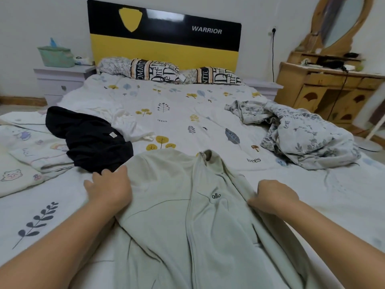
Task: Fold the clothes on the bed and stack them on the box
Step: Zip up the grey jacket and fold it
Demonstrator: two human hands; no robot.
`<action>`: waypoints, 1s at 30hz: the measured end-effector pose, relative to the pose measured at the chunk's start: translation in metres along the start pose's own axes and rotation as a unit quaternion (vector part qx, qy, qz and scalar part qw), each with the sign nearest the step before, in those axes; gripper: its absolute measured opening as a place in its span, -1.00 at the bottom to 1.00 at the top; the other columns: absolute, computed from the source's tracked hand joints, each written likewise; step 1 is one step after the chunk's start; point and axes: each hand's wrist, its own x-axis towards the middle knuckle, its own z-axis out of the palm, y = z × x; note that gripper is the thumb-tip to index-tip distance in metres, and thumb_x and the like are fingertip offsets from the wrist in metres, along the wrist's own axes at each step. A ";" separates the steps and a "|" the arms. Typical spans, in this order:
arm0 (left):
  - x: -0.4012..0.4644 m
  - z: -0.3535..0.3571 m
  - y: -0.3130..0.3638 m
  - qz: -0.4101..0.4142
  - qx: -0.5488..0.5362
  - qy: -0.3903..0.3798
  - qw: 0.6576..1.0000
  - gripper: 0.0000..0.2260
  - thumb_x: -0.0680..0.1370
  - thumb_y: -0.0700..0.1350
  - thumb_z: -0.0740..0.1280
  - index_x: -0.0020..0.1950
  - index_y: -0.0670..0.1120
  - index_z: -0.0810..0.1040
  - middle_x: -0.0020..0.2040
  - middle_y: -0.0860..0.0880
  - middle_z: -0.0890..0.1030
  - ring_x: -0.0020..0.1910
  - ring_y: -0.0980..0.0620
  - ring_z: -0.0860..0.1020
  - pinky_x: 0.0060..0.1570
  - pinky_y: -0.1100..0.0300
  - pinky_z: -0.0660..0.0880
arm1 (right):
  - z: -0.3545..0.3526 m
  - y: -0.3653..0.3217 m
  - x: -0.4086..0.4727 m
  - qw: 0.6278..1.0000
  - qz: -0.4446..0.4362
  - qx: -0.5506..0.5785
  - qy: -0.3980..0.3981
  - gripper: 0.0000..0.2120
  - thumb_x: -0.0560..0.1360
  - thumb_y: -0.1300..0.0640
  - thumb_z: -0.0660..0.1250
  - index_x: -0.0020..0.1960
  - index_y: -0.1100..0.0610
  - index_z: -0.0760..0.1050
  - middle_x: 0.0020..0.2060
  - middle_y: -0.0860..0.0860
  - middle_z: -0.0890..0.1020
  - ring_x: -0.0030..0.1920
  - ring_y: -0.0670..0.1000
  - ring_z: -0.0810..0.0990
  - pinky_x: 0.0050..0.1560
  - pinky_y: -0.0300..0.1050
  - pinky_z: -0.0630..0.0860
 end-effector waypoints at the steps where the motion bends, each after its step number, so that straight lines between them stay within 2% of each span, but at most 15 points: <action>1: 0.005 -0.001 -0.006 0.010 -0.024 -0.017 1.000 -0.77 0.57 -0.15 0.10 0.22 -0.01 0.34 0.18 -0.12 0.47 0.16 -0.15 0.41 0.17 0.03 0.29 | -0.001 0.001 0.000 1.000 0.008 0.000 0.001 -0.90 0.47 0.13 0.23 -0.01 0.08 0.39 0.15 0.05 0.52 0.14 0.10 0.51 -0.08 -0.18 0.37; 3: 0.011 -0.004 -0.016 0.054 -0.060 -0.011 0.997 -0.83 0.53 -0.23 0.13 0.10 -0.08 0.38 0.03 -0.12 0.53 -0.05 -0.11 0.44 -0.04 0.08 0.37 | -0.006 0.006 0.003 0.999 0.032 0.016 0.016 -0.80 0.48 0.23 0.18 0.08 0.10 0.44 0.18 0.08 0.51 0.18 0.12 0.50 0.03 -0.14 0.41; 5: 0.014 -0.012 -0.024 0.073 -0.072 0.039 0.994 -0.83 0.49 -0.29 0.13 0.02 -0.13 0.43 -0.09 -0.14 0.49 -0.16 -0.12 0.40 -0.19 0.10 0.32 | -0.015 0.013 0.012 0.996 0.056 0.042 0.048 -0.72 0.49 0.27 0.16 0.18 0.18 0.46 0.21 0.13 0.51 0.21 0.15 0.49 0.12 -0.10 0.43; 9: 0.025 -0.032 -0.035 0.087 -0.019 0.132 0.987 -0.85 0.48 -0.30 0.20 0.02 -0.16 0.47 -0.13 -0.14 0.33 -0.18 -0.12 0.35 -0.24 0.08 0.28 | -0.034 0.029 0.038 0.989 0.098 0.041 0.100 -0.67 0.48 0.33 0.15 0.23 0.26 0.45 0.23 0.20 0.50 0.22 0.21 0.49 0.12 0.01 0.45; 14: 0.042 -0.032 -0.041 0.076 -0.044 0.210 0.974 -0.92 0.56 -0.26 0.21 -0.03 -0.25 0.46 -0.12 -0.20 0.37 -0.12 -0.19 0.38 -0.18 -0.06 0.40 | -0.039 0.032 0.070 0.976 0.123 0.045 0.172 -0.72 0.53 0.32 0.14 0.20 0.27 0.48 0.19 0.23 0.51 0.18 0.23 0.50 0.04 0.00 0.43; 15: 0.045 -0.028 -0.042 0.074 -0.012 0.203 0.976 -0.89 0.57 -0.23 0.20 0.01 -0.25 0.48 -0.10 -0.19 0.37 -0.08 -0.20 0.39 -0.12 -0.08 0.42 | -0.036 0.031 0.075 0.977 0.121 0.046 0.170 -0.73 0.54 0.29 0.15 0.20 0.27 0.48 0.18 0.24 0.51 0.18 0.23 0.50 0.05 0.00 0.43; 17: 0.052 -0.019 -0.041 0.047 0.095 0.149 0.983 -0.80 0.59 -0.14 0.16 0.15 -0.13 0.50 0.03 -0.15 0.38 0.07 -0.17 0.38 0.06 0.00 0.39 | -0.031 0.022 0.081 0.987 0.114 0.043 0.106 -0.71 0.53 0.22 0.20 0.22 0.27 0.46 0.22 0.21 0.50 0.21 0.22 0.49 0.12 0.00 0.45; 19: 0.057 -0.015 -0.035 0.045 0.133 0.129 0.982 -0.76 0.59 -0.07 0.15 0.19 -0.04 0.53 0.15 -0.12 0.39 0.15 -0.14 0.34 0.13 0.04 0.32 | -0.029 0.007 0.085 0.990 0.093 0.063 0.085 -0.75 0.49 0.14 0.22 0.12 0.20 0.48 0.18 0.19 0.53 0.18 0.21 0.51 0.08 -0.01 0.47; 21: 0.063 -0.012 -0.023 0.108 0.079 0.173 0.976 -0.76 0.59 -0.08 0.15 0.14 -0.06 0.57 0.16 -0.12 0.44 0.13 -0.16 0.36 0.07 0.04 0.34 | -0.027 -0.012 0.092 0.980 0.039 0.109 0.160 -0.79 0.48 0.14 0.19 0.07 0.15 0.49 0.13 0.19 0.56 0.15 0.22 0.50 0.03 -0.02 0.46; 23: 0.072 -0.008 -0.007 0.162 0.007 0.189 0.968 -0.74 0.61 -0.11 0.13 0.17 -0.10 0.56 0.17 -0.13 0.48 0.13 -0.18 0.40 0.04 0.03 0.37 | -0.021 -0.031 0.100 0.970 -0.031 0.137 0.198 -0.69 0.53 0.13 0.17 0.23 0.12 0.50 0.20 0.18 0.55 0.23 0.22 0.44 0.13 0.00 0.42; 25: 0.080 -0.006 0.011 0.174 -0.053 0.153 0.971 -0.70 0.63 -0.11 0.09 0.30 -0.11 0.47 0.22 -0.16 0.47 0.18 -0.20 0.42 0.07 0.02 0.38 | -0.013 -0.046 0.107 0.973 -0.086 0.134 0.169 -0.63 0.57 0.02 0.18 0.34 0.10 0.44 0.26 0.14 0.52 0.30 0.20 0.39 0.22 0.00 0.38; 27: 0.092 -0.001 0.025 0.162 -0.084 0.096 0.978 -0.66 0.64 -0.07 0.08 0.39 -0.13 0.34 0.24 -0.20 0.48 0.21 -0.20 0.44 0.08 0.03 0.37 | -0.006 -0.055 0.117 0.976 -0.096 0.139 0.135 -0.60 0.57 -0.06 0.21 0.35 0.08 0.43 0.26 0.11 0.52 0.30 0.17 0.40 0.24 0.00 0.38; 28: 0.099 0.001 0.029 0.154 -0.089 0.065 0.982 -0.65 0.64 -0.04 0.10 0.39 -0.15 0.33 0.24 -0.21 0.49 0.22 -0.20 0.44 0.08 0.04 0.37 | -0.003 -0.058 0.124 0.977 -0.100 0.139 0.125 -0.62 0.56 -0.05 0.23 0.31 0.08 0.47 0.23 0.11 0.55 0.27 0.16 0.43 0.20 -0.03 0.40; 30: 0.112 0.006 0.036 0.150 -0.083 0.019 0.985 -0.67 0.62 0.02 0.17 0.23 -0.19 0.49 0.15 -0.20 0.55 0.17 -0.18 0.48 0.00 0.10 0.38 | -0.003 -0.062 0.132 0.978 -0.117 0.129 0.114 -0.74 0.54 0.02 0.27 0.12 0.13 0.59 0.09 0.13 0.61 0.15 0.15 0.51 0.01 -0.11 0.41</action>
